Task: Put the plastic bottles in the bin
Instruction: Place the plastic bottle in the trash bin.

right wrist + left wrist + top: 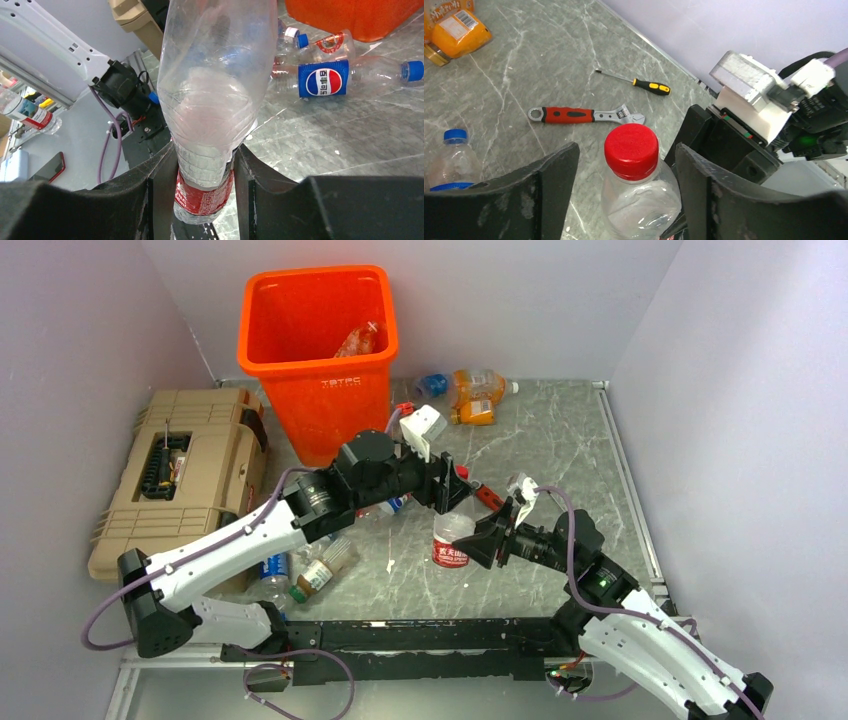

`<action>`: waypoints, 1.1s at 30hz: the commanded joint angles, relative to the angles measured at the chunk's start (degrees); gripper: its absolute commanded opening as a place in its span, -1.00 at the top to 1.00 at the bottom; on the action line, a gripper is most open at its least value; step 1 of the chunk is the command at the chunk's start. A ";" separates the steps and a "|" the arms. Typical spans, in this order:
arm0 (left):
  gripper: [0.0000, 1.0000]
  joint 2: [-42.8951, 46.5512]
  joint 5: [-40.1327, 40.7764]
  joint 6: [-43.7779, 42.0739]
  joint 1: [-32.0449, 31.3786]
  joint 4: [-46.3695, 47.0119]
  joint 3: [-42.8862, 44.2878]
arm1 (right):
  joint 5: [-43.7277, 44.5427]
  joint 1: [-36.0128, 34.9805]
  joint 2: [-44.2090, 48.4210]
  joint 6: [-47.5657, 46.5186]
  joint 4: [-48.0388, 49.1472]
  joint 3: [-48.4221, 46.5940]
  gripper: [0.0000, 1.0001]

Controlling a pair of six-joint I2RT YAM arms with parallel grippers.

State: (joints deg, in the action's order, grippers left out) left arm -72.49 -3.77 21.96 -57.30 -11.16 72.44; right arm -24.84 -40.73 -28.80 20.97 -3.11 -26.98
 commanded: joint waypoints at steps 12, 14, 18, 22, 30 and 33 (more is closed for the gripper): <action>0.30 -2.42 -3.15 -1.21 0.17 1.15 4.05 | -1.43 -0.29 -0.35 -1.11 4.34 -0.05 0.56; 0.46 -2.10 -3.25 -1.55 0.17 1.51 3.83 | -1.56 -0.31 -0.42 -1.16 4.19 -0.30 0.56; 0.93 -1.62 -4.02 -2.14 0.15 2.31 3.15 | -0.58 -0.31 -0.46 -0.79 3.58 -0.63 0.27; 1.00 -0.58 -3.46 -2.89 0.17 3.15 2.20 | 0.74 -0.32 -1.29 0.53 1.62 -2.11 -0.64; 1.00 5.46 -4.88 -8.51 0.17 5.75 2.39 | 4.48 -0.31 3.44 3.58 4.96 -2.94 -1.00; 1.00 8.02 -11.36 -9.87 0.20 9.18 1.28 | 1.93 -0.31 2.39 4.11 7.94 -4.28 -1.00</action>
State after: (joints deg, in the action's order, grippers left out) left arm -69.30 -8.23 15.64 -57.23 -9.52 73.95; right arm -21.98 -40.82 -26.33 23.62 -2.39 -27.18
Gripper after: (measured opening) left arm 0.407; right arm 0.994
